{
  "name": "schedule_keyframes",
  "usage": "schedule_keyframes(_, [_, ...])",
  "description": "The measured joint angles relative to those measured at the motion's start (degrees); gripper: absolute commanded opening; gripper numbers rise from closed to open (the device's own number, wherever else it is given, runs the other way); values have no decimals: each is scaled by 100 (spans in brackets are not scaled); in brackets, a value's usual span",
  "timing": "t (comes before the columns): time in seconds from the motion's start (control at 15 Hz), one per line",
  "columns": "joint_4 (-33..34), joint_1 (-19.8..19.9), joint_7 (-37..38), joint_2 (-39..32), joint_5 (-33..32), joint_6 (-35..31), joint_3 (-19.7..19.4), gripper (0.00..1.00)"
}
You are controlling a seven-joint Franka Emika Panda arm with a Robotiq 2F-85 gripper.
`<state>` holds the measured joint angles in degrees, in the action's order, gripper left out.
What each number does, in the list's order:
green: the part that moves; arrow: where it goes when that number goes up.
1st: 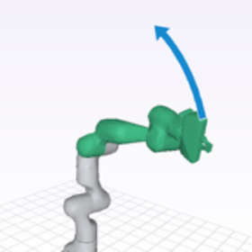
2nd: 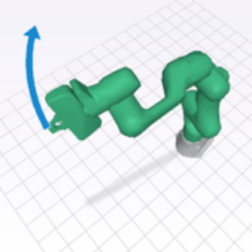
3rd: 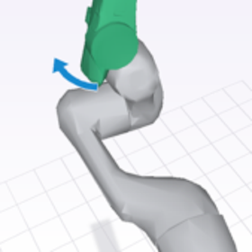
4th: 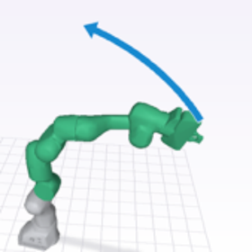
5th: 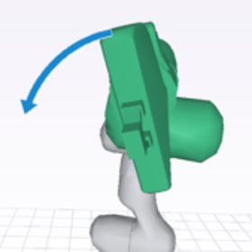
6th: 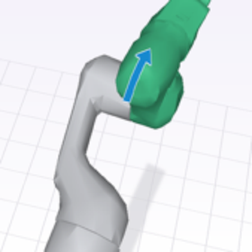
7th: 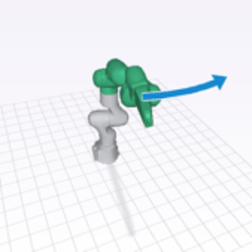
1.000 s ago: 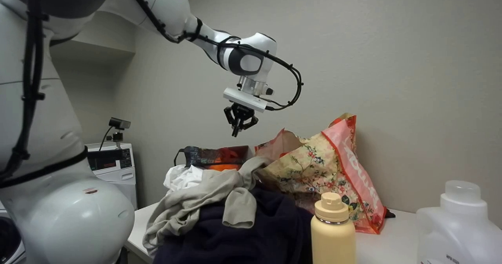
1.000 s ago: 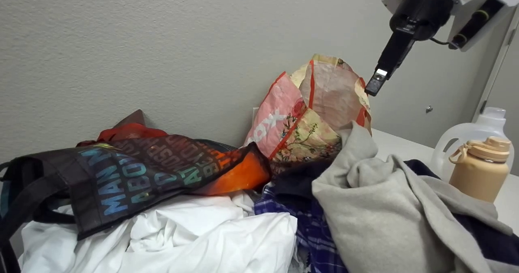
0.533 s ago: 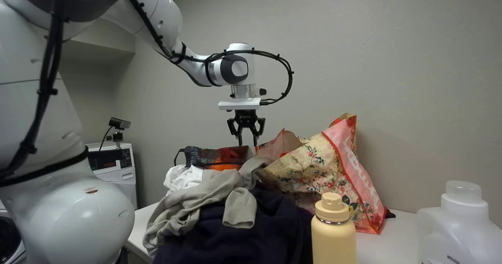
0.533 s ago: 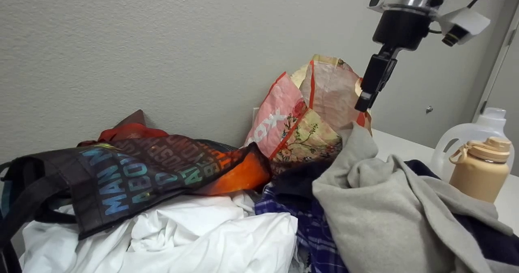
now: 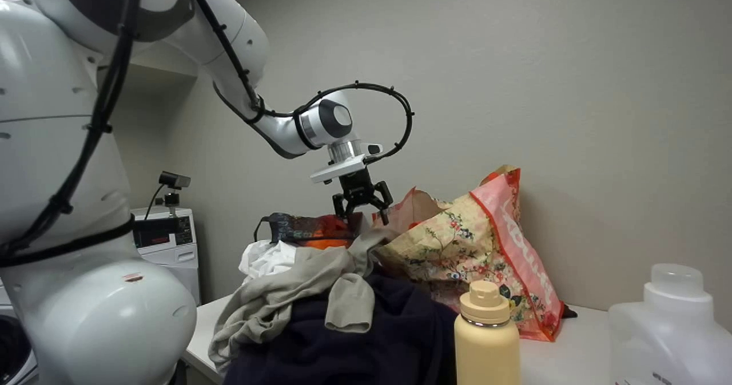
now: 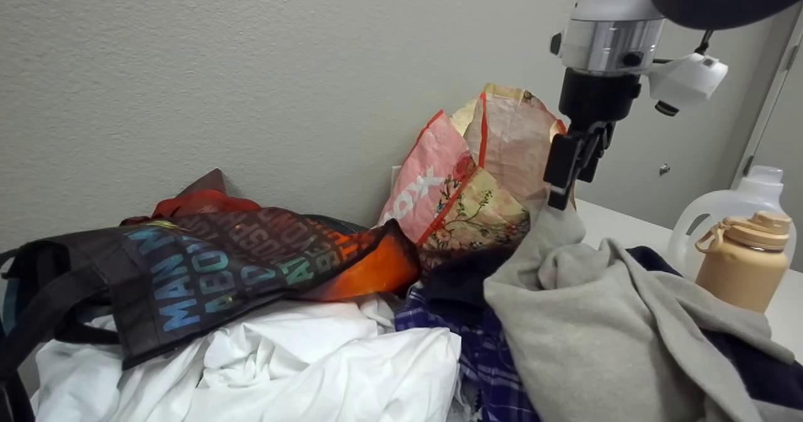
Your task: Take the grey clothing out of the pink bag
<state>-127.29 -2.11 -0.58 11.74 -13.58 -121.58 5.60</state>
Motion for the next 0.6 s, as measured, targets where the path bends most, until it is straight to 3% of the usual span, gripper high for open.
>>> schedule_keyframes(0.2, [-21, 2, 240, -219, 0, -35, -7, 100])
schedule_keyframes(0.27, [-23, 4, 319, -290, 0, -87, -18, 75])
schedule_keyframes(0.33, [-25, 6, 347, -364, 1, -150, -30, 74])
schedule_keyframes(0.6, [-53, 9, 372, -614, 19, -434, -103, 42])
